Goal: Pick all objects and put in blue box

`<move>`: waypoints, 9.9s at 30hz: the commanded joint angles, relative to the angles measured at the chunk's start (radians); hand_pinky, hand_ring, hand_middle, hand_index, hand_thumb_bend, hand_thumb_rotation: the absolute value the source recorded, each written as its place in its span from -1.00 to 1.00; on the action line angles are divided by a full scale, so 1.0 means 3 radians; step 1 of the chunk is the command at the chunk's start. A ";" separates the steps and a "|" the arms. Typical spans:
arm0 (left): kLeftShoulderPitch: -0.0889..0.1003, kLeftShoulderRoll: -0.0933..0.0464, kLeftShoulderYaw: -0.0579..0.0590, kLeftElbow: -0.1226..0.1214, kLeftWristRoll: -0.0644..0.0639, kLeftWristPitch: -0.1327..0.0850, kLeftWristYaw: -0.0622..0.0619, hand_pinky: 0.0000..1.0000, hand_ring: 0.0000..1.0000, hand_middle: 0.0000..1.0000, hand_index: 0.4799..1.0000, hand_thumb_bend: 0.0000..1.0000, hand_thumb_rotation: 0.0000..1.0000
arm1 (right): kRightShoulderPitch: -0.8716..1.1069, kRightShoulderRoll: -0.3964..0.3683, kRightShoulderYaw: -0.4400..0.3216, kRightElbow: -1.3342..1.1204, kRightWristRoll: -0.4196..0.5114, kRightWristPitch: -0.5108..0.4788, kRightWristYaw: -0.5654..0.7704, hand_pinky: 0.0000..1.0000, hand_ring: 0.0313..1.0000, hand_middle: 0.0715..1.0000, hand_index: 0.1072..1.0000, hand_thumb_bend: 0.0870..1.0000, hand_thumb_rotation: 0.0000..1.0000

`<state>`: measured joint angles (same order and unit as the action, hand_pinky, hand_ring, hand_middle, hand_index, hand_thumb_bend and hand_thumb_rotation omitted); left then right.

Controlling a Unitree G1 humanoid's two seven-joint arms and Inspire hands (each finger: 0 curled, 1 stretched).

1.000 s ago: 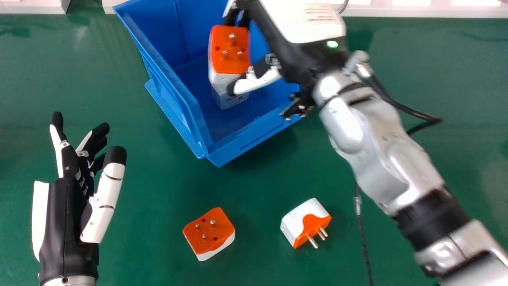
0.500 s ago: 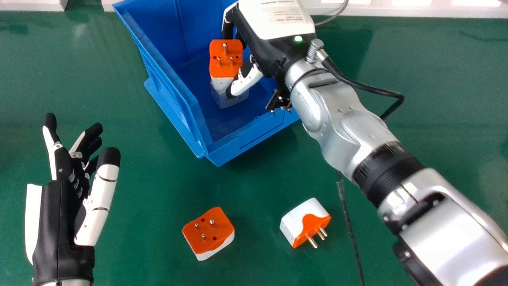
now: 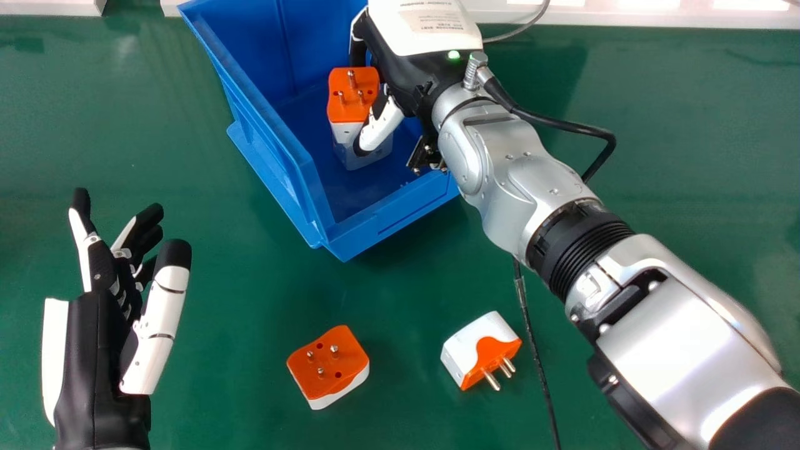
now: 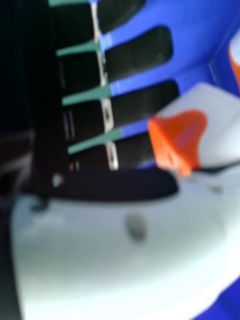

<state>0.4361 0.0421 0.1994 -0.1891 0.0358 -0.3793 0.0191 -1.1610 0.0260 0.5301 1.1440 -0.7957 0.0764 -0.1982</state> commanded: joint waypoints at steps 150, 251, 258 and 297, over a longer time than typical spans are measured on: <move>-0.0283 0.0101 0.0034 0.0069 -0.0011 -0.0030 0.0015 0.75 0.81 0.78 0.60 0.15 0.53 | 0.2502 -0.2389 0.0176 -0.2045 -0.1207 -0.2170 -0.0607 0.28 0.52 0.55 0.50 -0.27 -0.05; -0.0152 -0.0032 -0.0064 0.0021 0.0007 -0.0063 0.0128 0.74 0.80 0.77 0.57 0.16 0.49 | -0.0104 -0.0334 -0.0145 -0.0304 -0.0170 -0.0679 -0.0603 -0.73 -0.63 -0.53 -0.18 -0.12 -0.70; -0.0150 -0.0052 -0.0061 0.0004 0.0005 -0.0032 0.0117 0.79 0.82 0.77 0.58 0.17 0.49 | -0.0106 -0.0332 -0.0123 -0.0291 -0.0122 -0.0647 -0.0578 -0.69 -0.59 -0.48 -0.18 -0.13 -0.69; -0.0135 -0.0034 -0.0088 -0.0023 0.0072 -0.0092 0.0162 0.81 0.84 0.80 0.61 0.03 0.51 | 0.3580 -0.1649 -0.0619 -0.4260 0.0150 -0.1143 -0.0085 0.72 0.90 0.92 0.90 0.07 0.66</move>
<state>0.3904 0.0335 0.1740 -0.1710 0.0515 -0.3986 0.0656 -0.1178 -0.4473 0.3675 -0.0759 -0.7786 -0.2293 -0.2309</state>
